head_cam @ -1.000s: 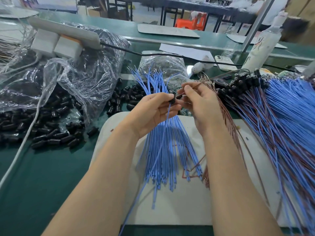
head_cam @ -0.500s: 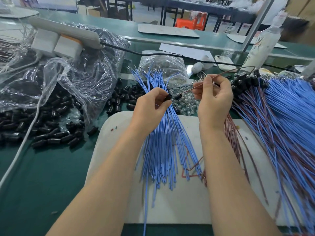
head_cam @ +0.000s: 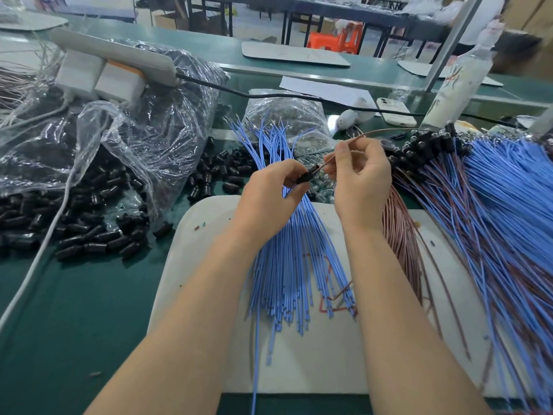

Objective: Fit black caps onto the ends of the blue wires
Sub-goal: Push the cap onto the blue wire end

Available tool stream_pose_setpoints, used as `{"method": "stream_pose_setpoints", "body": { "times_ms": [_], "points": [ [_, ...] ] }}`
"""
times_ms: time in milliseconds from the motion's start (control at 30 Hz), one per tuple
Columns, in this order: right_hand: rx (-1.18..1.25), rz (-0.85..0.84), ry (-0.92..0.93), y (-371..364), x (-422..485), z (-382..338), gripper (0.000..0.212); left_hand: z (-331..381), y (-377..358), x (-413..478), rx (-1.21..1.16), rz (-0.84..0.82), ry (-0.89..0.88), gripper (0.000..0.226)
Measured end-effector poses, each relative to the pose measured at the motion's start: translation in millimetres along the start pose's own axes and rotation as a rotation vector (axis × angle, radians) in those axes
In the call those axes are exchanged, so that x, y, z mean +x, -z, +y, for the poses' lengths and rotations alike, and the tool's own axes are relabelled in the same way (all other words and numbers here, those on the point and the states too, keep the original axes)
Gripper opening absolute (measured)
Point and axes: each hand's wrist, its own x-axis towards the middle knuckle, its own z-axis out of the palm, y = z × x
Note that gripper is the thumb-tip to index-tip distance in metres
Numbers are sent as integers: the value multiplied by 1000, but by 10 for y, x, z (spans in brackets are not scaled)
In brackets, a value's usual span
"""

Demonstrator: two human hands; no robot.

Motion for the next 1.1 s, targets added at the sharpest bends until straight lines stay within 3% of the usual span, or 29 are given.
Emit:
{"method": "stream_pose_setpoints", "body": {
  "times_ms": [133, 233, 400, 467, 633, 733, 867, 1000, 1100],
  "points": [
    [-85, -226, -128, -11, 10, 23, 15, 43, -10, -5, 14, 68, -23, 13],
    [90, -328, -310, -47, -10, -1, 16, 55, -13, -8, -11, 86, -14, 11],
    [535, -125, -597, 8, 51, -28, 14, 63, -43, -15, 3, 31, -9, 10],
    [484, -86, -552, 44, 63, -29, 21, 69, -44, -23, -17, 26, -13, 9],
    [273, -315, -248, -28, -23, -109, 18, 80, 32, 31, -291, 123, 118, 6],
    [234, -303, -159, -39, -20, -124, 17, 83, 70, 46, -391, 119, 171, 7],
    [125, -151, -125, 18, -5, -91, 22, 125, 37, 13, -291, 62, 88, 6],
    [-60, -249, 3, 53, 18, -112, 23, 149, 56, -10, -197, 97, -25, 7],
    [82, -232, -75, 70, 19, -159, 13, 168, 74, -18, -174, 105, -50, 7]
  ]
}}
